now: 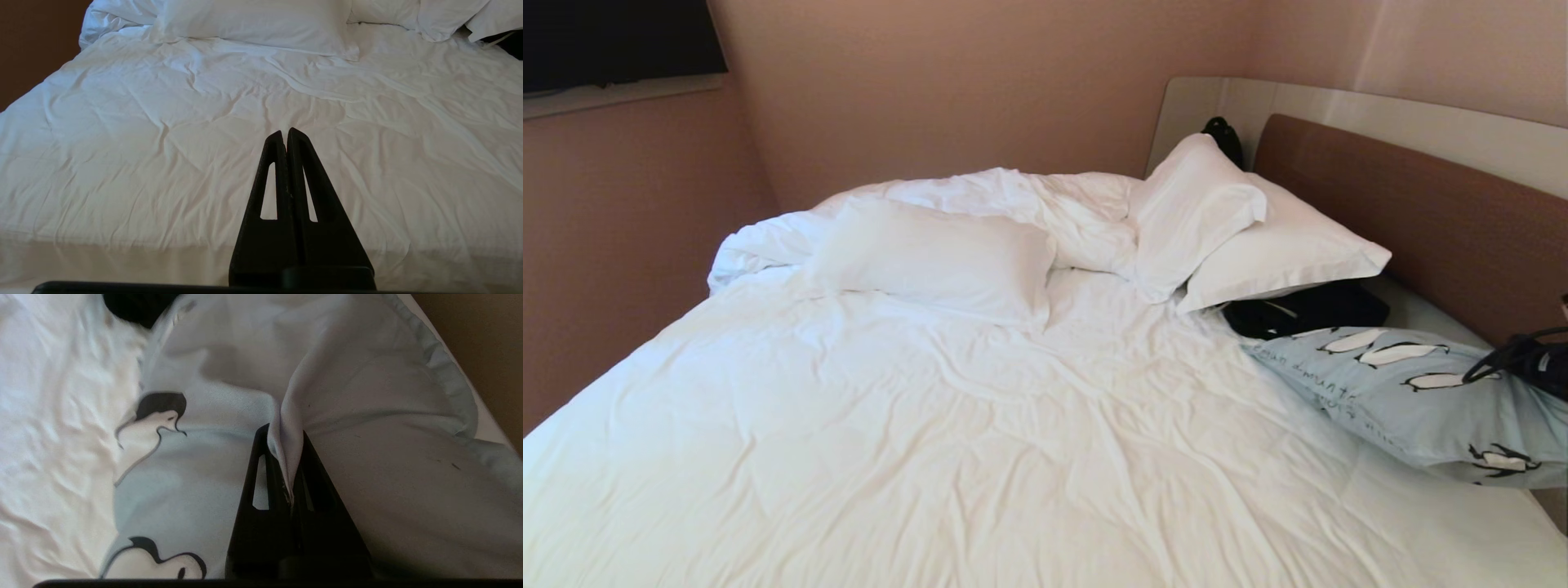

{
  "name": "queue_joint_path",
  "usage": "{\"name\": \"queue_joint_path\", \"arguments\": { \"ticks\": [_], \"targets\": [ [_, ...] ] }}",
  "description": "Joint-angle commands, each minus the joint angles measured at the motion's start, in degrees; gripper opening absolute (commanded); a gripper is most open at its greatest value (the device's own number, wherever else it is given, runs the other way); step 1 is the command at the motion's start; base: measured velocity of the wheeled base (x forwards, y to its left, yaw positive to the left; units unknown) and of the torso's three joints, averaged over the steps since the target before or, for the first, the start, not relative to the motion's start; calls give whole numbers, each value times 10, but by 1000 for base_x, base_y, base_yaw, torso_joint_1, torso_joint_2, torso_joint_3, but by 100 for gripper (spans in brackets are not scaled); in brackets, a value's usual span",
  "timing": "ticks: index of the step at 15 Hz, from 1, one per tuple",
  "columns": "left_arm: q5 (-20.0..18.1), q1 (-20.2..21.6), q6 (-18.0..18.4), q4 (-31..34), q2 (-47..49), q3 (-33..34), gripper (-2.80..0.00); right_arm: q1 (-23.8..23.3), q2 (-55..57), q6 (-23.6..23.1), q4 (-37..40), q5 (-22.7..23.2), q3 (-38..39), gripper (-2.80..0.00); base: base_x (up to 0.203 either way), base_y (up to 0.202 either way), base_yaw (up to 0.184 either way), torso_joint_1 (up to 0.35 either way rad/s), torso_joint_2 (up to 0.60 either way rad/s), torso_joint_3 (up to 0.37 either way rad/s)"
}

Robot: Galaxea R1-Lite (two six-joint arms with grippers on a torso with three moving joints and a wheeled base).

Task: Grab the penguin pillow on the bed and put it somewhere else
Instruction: Place the pillow at the bedside

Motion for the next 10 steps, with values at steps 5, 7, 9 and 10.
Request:
{"name": "queue_joint_path", "arguments": {
  "ticks": [5,7,9,10],
  "targets": [
    [0,0,0,0,0,0,-280,0,-5,-186,32,-67,6,-280,0,0,0,0,0,0],
    [0,0,0,0,0,0,-280,-3,-16,-239,59,-70,16,-280,0,0,0,0,0,0],
    [0,0,0,-1,0,0,-280,-6,-23,-274,71,-72,29,-280,0,0,0,0,0,0],
    [0,0,0,-1,0,0,-280,-6,-22,-288,71,-75,34,-280,0,0,0,0,0,0]
  ]
}}
